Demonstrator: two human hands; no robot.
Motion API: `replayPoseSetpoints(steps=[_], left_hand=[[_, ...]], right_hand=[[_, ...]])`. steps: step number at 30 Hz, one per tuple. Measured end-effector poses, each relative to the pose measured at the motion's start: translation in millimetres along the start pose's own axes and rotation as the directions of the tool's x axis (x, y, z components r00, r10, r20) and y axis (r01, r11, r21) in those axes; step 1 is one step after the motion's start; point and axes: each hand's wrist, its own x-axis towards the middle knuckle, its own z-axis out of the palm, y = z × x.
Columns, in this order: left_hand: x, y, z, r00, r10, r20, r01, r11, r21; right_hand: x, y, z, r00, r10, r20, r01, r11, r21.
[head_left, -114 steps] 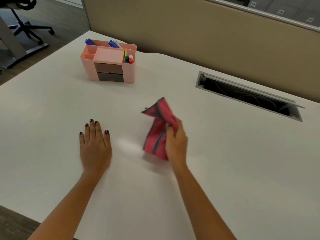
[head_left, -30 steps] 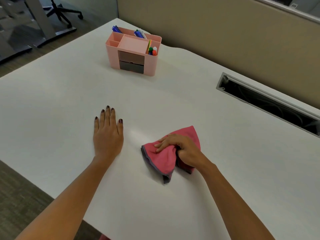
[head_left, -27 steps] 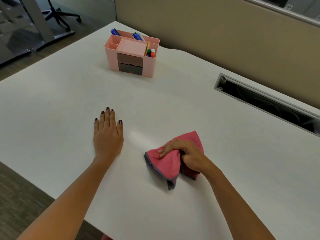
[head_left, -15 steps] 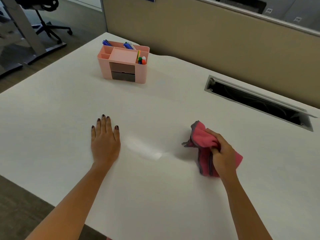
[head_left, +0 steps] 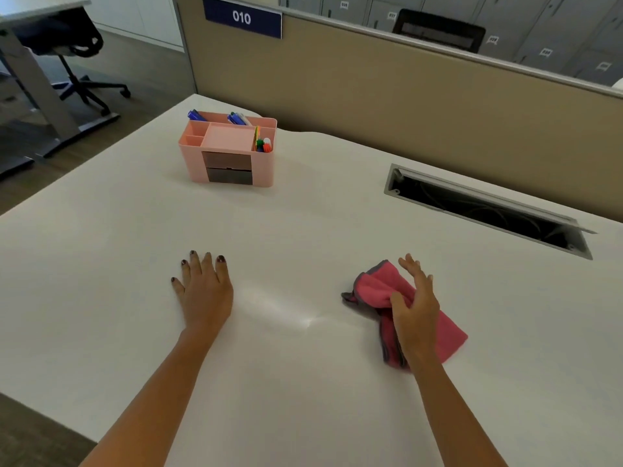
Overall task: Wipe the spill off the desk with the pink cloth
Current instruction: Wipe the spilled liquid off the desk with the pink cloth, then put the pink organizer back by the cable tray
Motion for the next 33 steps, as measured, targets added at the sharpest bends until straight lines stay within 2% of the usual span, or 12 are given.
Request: replayPoseSetpoints(steps=[3, 7, 12, 14, 16, 18, 21, 23, 25, 27, 30, 33], left_hand=[[14, 16, -1, 0.999, 0.02, 0.048, -0.019, 1.0, -0.009], [29, 51, -20, 0.999, 0.029, 0.028, -0.019, 0.956, -0.294], [69, 73, -34, 0.998, -0.066, 0.013, 0.065, 0.887, -0.456], [94, 76, -36, 0.985, -0.158, 0.072, 0.173, 0.846, -0.504], [120, 77, -42, 0.942, -0.277, 0.189, 0.333, 0.71, -0.621], [148, 79, -50, 0.9, -0.348, 0.262, 0.424, 0.565, -0.708], [178, 83, -66, 0.862, -0.414, 0.294, 0.466, 0.415, -0.781], [191, 86, -74, 0.861, -0.4, 0.314, 0.462, 0.356, -0.813], [202, 87, -79, 0.877, -0.362, 0.315, 0.44, 0.344, -0.829], [209, 88, -83, 0.893, -0.345, 0.289, 0.413, 0.373, -0.831], [212, 95, -86, 0.92, -0.319, 0.228, 0.351, 0.41, -0.842], [224, 93, -82, 0.923, -0.307, 0.233, 0.344, 0.388, -0.855]], right_hand=[[18, -19, 17, 0.997, -0.048, -0.067, 0.053, 0.995, 0.085], [47, -40, 47, 0.987, -0.12, -0.105, 0.134, 0.981, 0.137], [88, -65, 88, 0.987, -0.118, -0.113, 0.141, 0.965, 0.22], [106, -77, 103, 0.994, -0.064, -0.094, 0.085, 0.966, 0.246], [124, -88, 117, 1.0, 0.011, -0.011, -0.008, 0.969, 0.245], [143, -98, 131, 0.987, 0.083, 0.134, -0.112, 0.967, 0.227], [169, -115, 151, 0.945, 0.163, 0.285, -0.217, 0.961, 0.169], [186, -127, 165, 0.899, 0.275, 0.341, -0.349, 0.92, 0.178], [203, -137, 181, 0.834, 0.396, 0.384, -0.498, 0.841, 0.213], [215, -145, 194, 0.784, 0.454, 0.424, -0.575, 0.788, 0.218], [229, -156, 211, 0.767, 0.463, 0.444, -0.586, 0.787, 0.191], [240, -166, 225, 0.758, 0.463, 0.459, -0.582, 0.798, 0.156]])
